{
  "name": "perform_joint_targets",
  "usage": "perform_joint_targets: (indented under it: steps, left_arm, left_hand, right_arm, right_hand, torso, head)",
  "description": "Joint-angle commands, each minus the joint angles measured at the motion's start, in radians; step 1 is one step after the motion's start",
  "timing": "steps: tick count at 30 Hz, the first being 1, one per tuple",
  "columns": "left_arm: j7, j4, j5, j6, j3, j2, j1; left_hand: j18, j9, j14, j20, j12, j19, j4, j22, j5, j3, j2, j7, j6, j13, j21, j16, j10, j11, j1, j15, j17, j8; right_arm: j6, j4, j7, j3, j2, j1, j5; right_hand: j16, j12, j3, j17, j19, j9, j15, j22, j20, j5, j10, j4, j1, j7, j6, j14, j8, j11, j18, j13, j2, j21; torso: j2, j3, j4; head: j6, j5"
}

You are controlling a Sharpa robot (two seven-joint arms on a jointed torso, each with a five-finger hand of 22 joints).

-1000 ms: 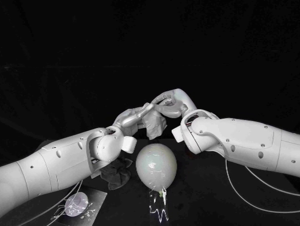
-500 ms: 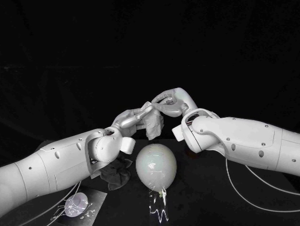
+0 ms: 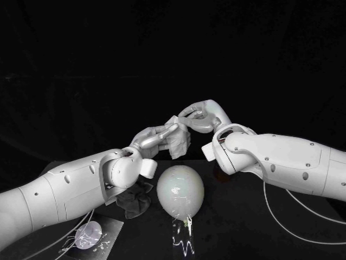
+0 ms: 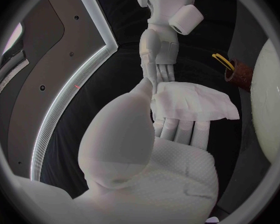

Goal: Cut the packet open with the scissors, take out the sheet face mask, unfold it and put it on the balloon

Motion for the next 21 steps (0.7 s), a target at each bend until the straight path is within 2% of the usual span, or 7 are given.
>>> perform_joint_targets:
  steps: [1, 12, 21]
  left_arm:
    - [0.011, 0.001, -0.003, 0.007, 0.001, 0.002, 0.001]
    - [-0.008, -0.003, -0.039, 0.01, 0.001, 0.009, 0.001]
    - [-0.018, -0.009, -0.052, 0.001, 0.001, 0.013, -0.001]
  left_hand:
    - [0.02, -0.001, 0.006, 0.0, 0.003, 0.009, -0.002, 0.001, -0.002, -0.003, 0.0, 0.003, 0.009, 0.001, 0.006, 0.007, 0.009, -0.002, 0.011, 0.0, 0.002, -0.005]
    - [0.011, -0.014, -0.019, 0.002, -0.004, -0.02, -0.038, -0.007, -0.002, 0.03, 0.011, -0.008, 0.021, -0.002, -0.014, -0.012, -0.008, 0.006, 0.102, 0.011, -0.005, -0.034]
    - [0.013, -0.02, -0.038, -0.001, -0.004, -0.069, -0.042, -0.01, -0.002, 0.037, 0.001, -0.007, 0.027, -0.002, -0.027, -0.024, -0.017, 0.01, 0.112, 0.018, -0.01, -0.048]
  right_arm:
    - [0.008, 0.005, 0.011, 0.001, 0.001, 0.001, 0.004]
    - [-0.003, 0.013, 0.02, 0.001, 0.008, 0.0, 0.007]
    - [-0.005, 0.018, 0.026, 0.001, 0.016, 0.0, 0.007]
  right_hand:
    - [-0.001, 0.004, 0.004, 0.001, -0.006, 0.001, 0.001, 0.001, 0.001, 0.003, 0.004, -0.001, -0.004, -0.003, 0.001, 0.001, 0.006, -0.004, 0.009, 0.001, 0.004, 0.003]
    - [-0.003, 0.003, 0.006, 0.004, -0.011, 0.006, 0.001, 0.007, 0.001, 0.004, 0.005, -0.005, -0.008, -0.003, 0.0, 0.002, 0.008, -0.005, 0.009, 0.002, 0.004, 0.008]
    - [-0.004, 0.002, 0.008, 0.005, -0.012, 0.008, 0.001, 0.01, 0.001, 0.004, 0.005, -0.006, -0.008, -0.003, -0.001, 0.002, 0.009, -0.005, 0.009, 0.003, 0.005, 0.011]
  torso:
    - [0.001, 0.0006, 0.0003]
    - [-0.001, 0.0004, 0.0008]
    - [0.001, 0.0002, -0.0001]
  head:
    - [-0.001, -0.001]
    - [-0.002, 0.0]
    - [-0.001, -0.001]
